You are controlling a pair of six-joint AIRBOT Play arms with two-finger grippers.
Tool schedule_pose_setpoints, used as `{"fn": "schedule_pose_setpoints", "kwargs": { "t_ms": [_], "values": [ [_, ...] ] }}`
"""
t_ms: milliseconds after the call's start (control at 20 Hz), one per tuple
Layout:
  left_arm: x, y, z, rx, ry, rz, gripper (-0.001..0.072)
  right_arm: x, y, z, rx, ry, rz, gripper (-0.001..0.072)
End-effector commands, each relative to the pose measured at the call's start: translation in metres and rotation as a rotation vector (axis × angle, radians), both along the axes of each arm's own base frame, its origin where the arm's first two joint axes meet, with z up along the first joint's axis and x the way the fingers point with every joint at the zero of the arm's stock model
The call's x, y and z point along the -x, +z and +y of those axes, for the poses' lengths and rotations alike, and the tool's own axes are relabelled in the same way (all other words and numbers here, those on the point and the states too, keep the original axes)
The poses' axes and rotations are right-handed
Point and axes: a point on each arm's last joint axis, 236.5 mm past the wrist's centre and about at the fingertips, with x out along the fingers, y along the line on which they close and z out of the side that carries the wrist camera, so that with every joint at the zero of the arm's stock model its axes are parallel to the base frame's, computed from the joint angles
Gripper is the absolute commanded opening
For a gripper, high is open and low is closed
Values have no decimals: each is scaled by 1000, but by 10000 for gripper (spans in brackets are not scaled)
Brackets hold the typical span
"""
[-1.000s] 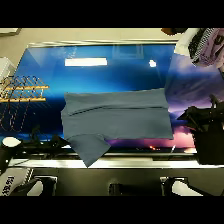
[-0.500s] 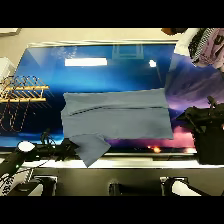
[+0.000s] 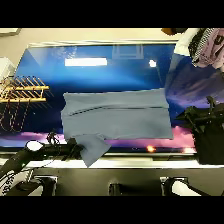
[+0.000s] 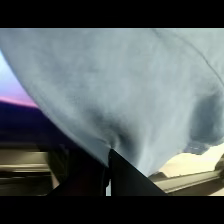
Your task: Fold the clothes and pants, and hang the long-sleeved shirts on hangers.
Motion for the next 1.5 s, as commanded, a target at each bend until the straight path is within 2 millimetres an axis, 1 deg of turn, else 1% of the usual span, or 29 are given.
{"fn": "schedule_pose_setpoints", "kwargs": {
  "t_ms": [0, 50, 100, 200, 300, 450, 600, 900, 1100, 1150, 1200, 1250, 1300, 1350, 1450],
  "values": [
    [-1, 1, -3, 9, 2, 0, 16, 2, -9, -11, 58, 21, -3, 481],
    [0, 1, -3, 10, 0, 2, 15, 5, -17, -14, 72, 17, 13, 481],
    [1, 2, -3, 12, -3, 4, 16, 14, -28, -12, 59, 24, 53, 481],
    [3, 2, -5, 18, -9, 10, 15, 30, -51, 0, -1, 37, 127, 483],
    [3, 2, -5, 19, -11, 12, 15, 44, -70, 8, -24, 55, 170, 482],
    [3, 2, -4, 18, -8, 11, 15, 53, -87, 1, 25, 49, 192, 481],
    [3, 2, -4, 19, -8, 12, 15, 51, -93, -5, 55, 36, 180, 481],
    [3, 2, -4, 19, -8, 12, 15, 49, -94, -8, 70, 31, 173, 480],
    [3, 2, -4, 19, -8, 12, 15, 54, -101, 4, 26, 5, 186, 473],
    [3, 2, -4, 19, -8, 12, 16, 54, -103, 6, 23, 4, 181, 388],
    [3, 2, -4, 19, -8, 12, 15, 52, -104, 5, 26, 7, 167, 293],
    [3, 2, -4, 19, -8, 12, 15, 49, -105, 3, 35, -4, 155, 215],
    [2, 3, -5, 20, -9, 9, 15, 45, -106, 1, 45, -16, 142, 90],
    [1, 6, -5, 24, -16, 4, 15, 41, -105, 0, 43, -26, 132, 26],
    [-2, 14, -1, 26, -57, -22, 13, 41, -102, 2, 35, -29, 132, 24]
  ]
}}
